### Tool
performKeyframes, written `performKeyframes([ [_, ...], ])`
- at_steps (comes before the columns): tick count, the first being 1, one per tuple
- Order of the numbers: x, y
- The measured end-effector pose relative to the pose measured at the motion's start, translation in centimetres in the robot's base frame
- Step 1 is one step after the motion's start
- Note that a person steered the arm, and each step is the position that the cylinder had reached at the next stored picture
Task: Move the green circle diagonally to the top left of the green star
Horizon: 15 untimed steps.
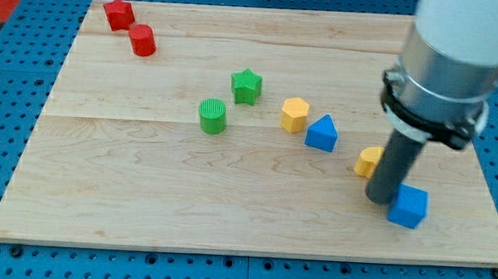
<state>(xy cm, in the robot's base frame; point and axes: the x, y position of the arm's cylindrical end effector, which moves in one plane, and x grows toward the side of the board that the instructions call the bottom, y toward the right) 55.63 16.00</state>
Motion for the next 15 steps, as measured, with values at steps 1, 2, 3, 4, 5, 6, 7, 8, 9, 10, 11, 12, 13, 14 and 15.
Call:
performKeyframes([
  [1, 0.1, 2.7],
  [2, -0.6, -6.5],
  [3, -6.0, -15.5],
  [4, -10.6, -20.7],
  [5, -13.3, -25.5],
  [6, -16.9, -27.1],
  [7, -16.7, -29.0],
  [8, -16.6, -31.4],
  [9, -21.4, -31.6],
  [10, -22.5, -33.9],
  [11, -23.0, -37.3],
  [12, -25.5, -34.2],
  [13, -26.8, -34.4],
  [14, -26.5, -32.5],
  [15, -24.0, -32.1],
])
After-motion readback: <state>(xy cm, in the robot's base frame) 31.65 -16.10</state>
